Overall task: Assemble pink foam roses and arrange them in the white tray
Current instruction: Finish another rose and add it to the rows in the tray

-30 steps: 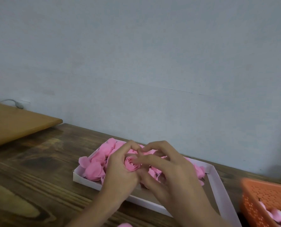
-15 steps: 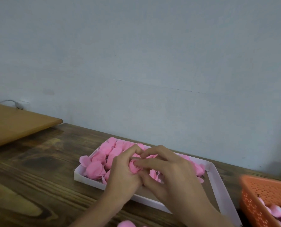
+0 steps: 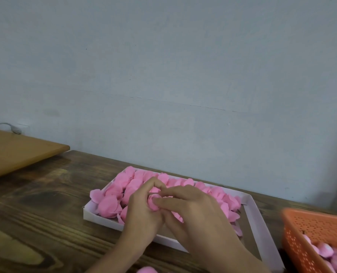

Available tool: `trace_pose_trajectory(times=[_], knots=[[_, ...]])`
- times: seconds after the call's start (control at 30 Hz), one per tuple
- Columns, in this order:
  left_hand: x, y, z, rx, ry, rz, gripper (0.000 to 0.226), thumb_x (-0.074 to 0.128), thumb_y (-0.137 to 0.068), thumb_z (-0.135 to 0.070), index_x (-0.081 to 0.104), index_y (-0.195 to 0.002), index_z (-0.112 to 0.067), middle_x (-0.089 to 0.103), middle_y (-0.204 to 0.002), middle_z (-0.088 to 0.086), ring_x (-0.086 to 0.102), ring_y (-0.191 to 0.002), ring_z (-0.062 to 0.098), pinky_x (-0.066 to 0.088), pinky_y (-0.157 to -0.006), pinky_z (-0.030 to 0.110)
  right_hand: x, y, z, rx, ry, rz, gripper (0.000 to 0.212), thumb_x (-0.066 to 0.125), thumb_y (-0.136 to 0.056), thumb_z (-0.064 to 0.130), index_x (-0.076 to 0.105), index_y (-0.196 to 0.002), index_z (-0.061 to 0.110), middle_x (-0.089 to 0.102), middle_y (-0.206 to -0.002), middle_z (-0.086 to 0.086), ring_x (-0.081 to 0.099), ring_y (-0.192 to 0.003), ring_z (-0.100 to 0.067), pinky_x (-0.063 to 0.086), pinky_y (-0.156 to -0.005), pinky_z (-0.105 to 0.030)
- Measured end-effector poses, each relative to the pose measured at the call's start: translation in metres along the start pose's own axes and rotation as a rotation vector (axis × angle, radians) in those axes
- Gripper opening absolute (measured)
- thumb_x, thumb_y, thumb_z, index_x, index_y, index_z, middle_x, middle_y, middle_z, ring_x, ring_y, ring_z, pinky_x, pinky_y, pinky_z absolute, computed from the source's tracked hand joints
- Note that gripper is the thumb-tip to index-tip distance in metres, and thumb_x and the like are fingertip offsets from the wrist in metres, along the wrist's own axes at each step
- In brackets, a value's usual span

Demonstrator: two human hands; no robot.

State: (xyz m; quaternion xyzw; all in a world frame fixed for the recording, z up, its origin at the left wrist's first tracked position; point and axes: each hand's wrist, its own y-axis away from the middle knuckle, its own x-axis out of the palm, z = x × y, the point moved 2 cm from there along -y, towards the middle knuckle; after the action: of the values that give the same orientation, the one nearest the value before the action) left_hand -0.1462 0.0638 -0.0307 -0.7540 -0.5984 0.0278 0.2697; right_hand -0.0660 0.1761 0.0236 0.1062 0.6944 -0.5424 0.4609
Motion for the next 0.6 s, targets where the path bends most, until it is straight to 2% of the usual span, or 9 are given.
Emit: trace_pose_trajectory(times=[0.1, 0.17, 0.2, 0.23, 0.3, 0.4, 0.47, 0.53, 0.6], knots=[[0.001, 0.001, 0.003, -0.015, 0.005, -0.027, 0.015, 0.071, -0.051, -0.035, 0.068, -0.064, -0.025, 0.061, -0.06, 0.001, 0.059, -0.057, 0.015, 0.045, -0.047, 0.023, 0.002, -0.001, -0.002, -0.008, -0.004, 0.057, 0.026, 0.069, -0.09, 0.018, 0.077, -0.11, 0.033, 0.074, -0.109, 0.014, 0.069, -0.089, -0.021, 0.058, -0.063, -0.042], [0.0, 0.001, 0.003, -0.004, -0.004, -0.03, 0.007, 0.073, -0.064, -0.02, 0.068, -0.067, -0.023, 0.061, -0.061, 0.002, 0.06, -0.058, 0.017, 0.047, -0.048, 0.023, 0.004, 0.001, -0.003, 0.019, -0.046, 0.073, 0.029, 0.063, -0.095, 0.022, 0.072, -0.119, 0.036, 0.072, -0.113, 0.015, 0.066, -0.096, -0.019, 0.057, -0.072, -0.042], [-0.001, 0.001, 0.002, 0.018, -0.035, -0.034, 0.011, 0.073, -0.071, -0.012, 0.069, -0.072, -0.022, 0.065, -0.064, 0.003, 0.063, -0.061, 0.019, 0.05, -0.05, 0.024, 0.005, 0.002, -0.003, 0.058, -0.116, 0.039, 0.032, 0.062, -0.096, 0.022, 0.07, -0.121, 0.039, 0.07, -0.114, 0.017, 0.064, -0.098, -0.014, 0.056, -0.075, -0.039], [-0.002, 0.003, 0.0, 0.026, -0.07, -0.043, 0.012, 0.075, -0.073, -0.013, 0.069, -0.078, -0.022, 0.069, -0.069, 0.005, 0.067, -0.063, 0.02, 0.053, -0.054, 0.027, 0.006, 0.004, -0.004, 0.133, -0.227, -0.025, 0.033, 0.064, -0.095, 0.022, 0.067, -0.122, 0.041, 0.068, -0.113, 0.019, 0.063, -0.1, -0.01, 0.056, -0.077, -0.035], [-0.003, 0.005, -0.007, -0.013, -0.07, -0.122, 0.029, 0.084, -0.066, -0.036, 0.068, -0.086, -0.022, 0.069, -0.068, 0.006, 0.065, -0.058, 0.02, 0.053, -0.055, 0.035, 0.006, 0.006, -0.008, 0.355, -0.473, -0.162, 0.031, 0.071, -0.092, 0.023, 0.063, -0.115, 0.043, 0.063, -0.109, 0.023, 0.063, -0.1, -0.008, 0.056, -0.077, -0.031], [-0.005, 0.003, -0.014, -0.093, 0.076, -0.204, 0.045, 0.092, -0.063, -0.044, 0.06, -0.082, -0.019, 0.055, -0.062, 0.008, 0.056, -0.06, 0.024, 0.05, -0.057, 0.042, 0.019, 0.006, -0.005, 0.601, -0.803, -0.073, 0.025, 0.076, -0.089, 0.027, 0.06, -0.104, 0.038, 0.065, -0.103, 0.025, 0.067, -0.092, -0.003, 0.06, -0.075, -0.03], [-0.001, 0.005, -0.019, -0.148, 0.178, -0.172, 0.046, 0.092, -0.068, -0.044, 0.059, -0.086, -0.018, 0.053, -0.067, 0.01, 0.059, -0.067, 0.027, 0.05, -0.062, 0.044, 0.026, 0.006, 0.003, 0.584, -0.927, -0.013, 0.019, 0.07, -0.089, 0.025, 0.064, -0.105, 0.035, 0.07, -0.103, 0.019, 0.07, -0.094, -0.008, 0.061, -0.084, -0.041], [0.005, 0.011, -0.024, -0.165, 0.172, -0.137, 0.047, 0.092, -0.066, -0.047, 0.061, -0.089, -0.019, 0.064, -0.075, 0.01, 0.065, -0.07, 0.027, 0.05, -0.062, 0.042, 0.029, 0.005, 0.01, 0.562, -0.934, -0.04, 0.024, 0.064, -0.087, 0.026, 0.064, -0.108, 0.037, 0.072, -0.103, 0.012, 0.071, -0.095, -0.014, 0.058, -0.087, -0.053], [0.011, 0.017, -0.027, -0.176, 0.149, -0.093, 0.051, 0.091, -0.063, -0.052, 0.065, -0.095, -0.022, 0.077, -0.092, 0.009, 0.072, -0.073, 0.025, 0.053, -0.063, 0.042, 0.03, 0.005, 0.011, 0.567, -0.962, -0.058, 0.029, 0.063, -0.086, 0.022, 0.067, -0.11, 0.04, 0.073, -0.099, 0.006, 0.072, -0.094, -0.021, 0.057, -0.087, -0.057]])
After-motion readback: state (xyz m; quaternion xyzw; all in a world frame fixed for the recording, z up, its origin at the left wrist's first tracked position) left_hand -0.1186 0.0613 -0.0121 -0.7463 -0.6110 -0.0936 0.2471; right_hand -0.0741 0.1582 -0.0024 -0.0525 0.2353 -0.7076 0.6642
